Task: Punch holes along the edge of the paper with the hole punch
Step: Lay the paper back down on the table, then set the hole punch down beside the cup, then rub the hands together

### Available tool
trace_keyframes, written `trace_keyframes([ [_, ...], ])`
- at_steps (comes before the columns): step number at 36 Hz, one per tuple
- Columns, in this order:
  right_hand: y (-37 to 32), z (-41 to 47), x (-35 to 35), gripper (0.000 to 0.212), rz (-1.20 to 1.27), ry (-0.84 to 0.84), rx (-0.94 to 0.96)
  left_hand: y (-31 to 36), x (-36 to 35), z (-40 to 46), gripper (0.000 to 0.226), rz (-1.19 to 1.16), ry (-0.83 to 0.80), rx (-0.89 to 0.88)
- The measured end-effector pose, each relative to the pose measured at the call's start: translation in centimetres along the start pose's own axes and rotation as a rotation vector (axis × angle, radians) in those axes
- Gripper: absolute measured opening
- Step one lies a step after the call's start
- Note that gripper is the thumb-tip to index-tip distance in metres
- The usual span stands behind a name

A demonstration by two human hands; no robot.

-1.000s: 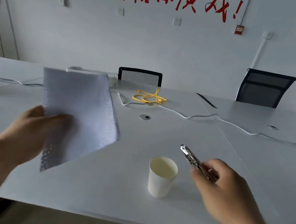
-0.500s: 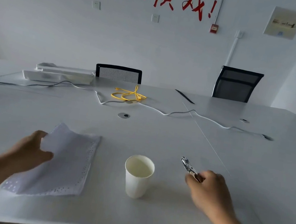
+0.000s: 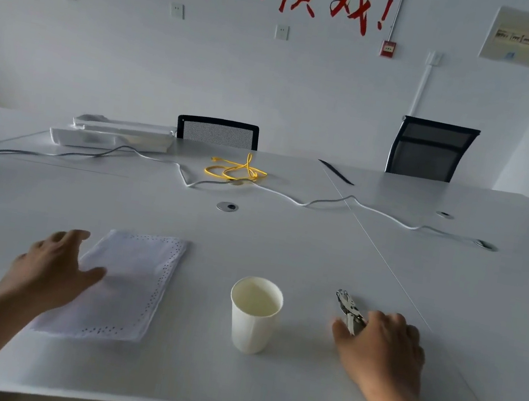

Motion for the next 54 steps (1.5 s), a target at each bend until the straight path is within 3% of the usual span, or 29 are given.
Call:
trace_keyframes([
  [3,-0.6,-0.5,1.0,0.063,0.074,0.089,0.057,2.9,1.5,-1.7,0.066,-0.118,0.101,-0.052],
  [6,-2.2,-1.8,3.1,0.054,0.404,0.314,0.255,7.0,2.6,-4.7,0.047,-0.388,0.135,-0.129],
  [7,-2.9,-2.6,3.1,0.056,0.519,0.282,0.313,8.5,2.8,-6.0,0.041,-0.462,0.122,-0.161],
  [11,-6.3,-5.9,-0.6,0.094,0.822,-0.340,0.313,13.7,2.6,-12.0,0.019,-0.599,0.016,-0.327],
  [13,-7.6,-6.8,-1.3,0.100,0.816,-0.426,0.331,15.3,1.9,-14.2,0.013,-0.607,-0.030,-0.372],
  [23,-10.7,-6.1,-1.0,0.091,0.664,-0.387,0.377,15.3,-0.3,-16.5,0.016,-0.657,-0.114,-0.267],
  [31,-11.0,-5.8,-0.6,0.100,0.668,-0.419,0.375,15.1,1.0,-16.5,0.023,-0.769,-0.074,-0.145],
  [34,-10.0,-6.2,-0.7,0.107,0.577,-0.431,0.405,14.9,2.6,-19.0,0.028,-0.867,-0.038,-0.138],
  [37,-8.8,-7.1,-0.5,0.107,0.464,-0.432,0.493,14.5,3.5,-23.0,0.020,-0.915,-0.028,-0.179],
  [39,-8.4,-8.0,-0.2,0.105,0.358,-0.402,0.581,14.4,2.5,-25.2,0.014,-0.877,-0.134,-0.183],
  [41,-8.1,-9.3,-0.2,0.103,0.281,-0.379,0.626,14.1,0.4,-26.2,0.013,-0.859,-0.339,-0.075],
  [45,-8.1,-11.9,0.7,0.100,0.283,-0.337,0.668,13.5,-2.9,-26.6,0.043,-1.136,-0.792,0.490],
  [50,-8.4,-14.5,2.0,0.101,0.308,-0.337,0.730,15.1,-3.2,-26.8,0.027,-1.375,-1.015,0.771],
  [54,-8.5,-16.5,2.9,0.101,0.339,-0.416,0.790,15.7,-3.0,-27.1,0.065,-1.424,-1.165,0.880],
])
Point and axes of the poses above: each hand's wrist, its own z-axis towards the middle knuckle, its own x-axis out of the back of the hand, y = z × x, the point moved 7 cm from there along z, towards the middle knuckle, and after that the axes turned 10 degrees about y, right-handed, at the moved point
